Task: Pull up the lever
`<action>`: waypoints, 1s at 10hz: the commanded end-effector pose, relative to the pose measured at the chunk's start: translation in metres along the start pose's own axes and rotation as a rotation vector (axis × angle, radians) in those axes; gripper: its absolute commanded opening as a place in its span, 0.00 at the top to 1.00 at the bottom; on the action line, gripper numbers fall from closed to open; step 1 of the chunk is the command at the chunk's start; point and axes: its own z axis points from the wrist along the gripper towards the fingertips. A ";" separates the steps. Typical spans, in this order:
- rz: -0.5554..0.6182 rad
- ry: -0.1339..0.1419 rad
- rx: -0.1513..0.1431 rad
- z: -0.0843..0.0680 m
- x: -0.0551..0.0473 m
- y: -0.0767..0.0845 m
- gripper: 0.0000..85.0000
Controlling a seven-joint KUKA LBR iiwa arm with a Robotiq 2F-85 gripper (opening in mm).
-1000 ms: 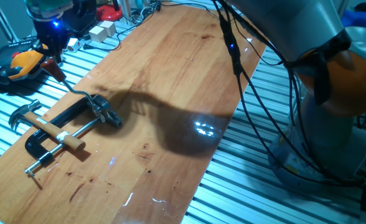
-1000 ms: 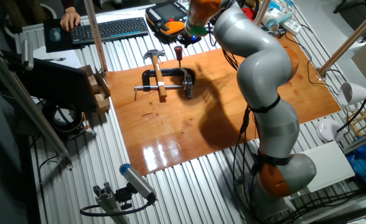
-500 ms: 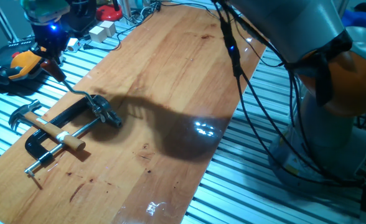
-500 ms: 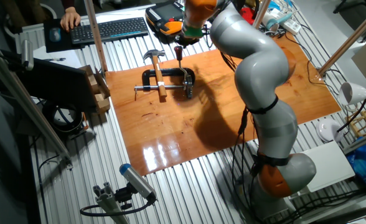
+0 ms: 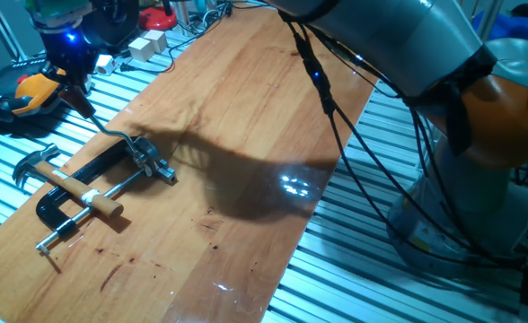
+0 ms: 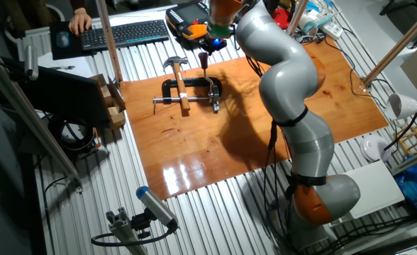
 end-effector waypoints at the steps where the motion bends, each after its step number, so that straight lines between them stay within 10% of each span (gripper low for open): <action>1: -0.009 0.009 -0.009 0.000 0.001 0.000 1.00; 10: -0.028 0.012 -0.030 -0.013 0.028 0.008 1.00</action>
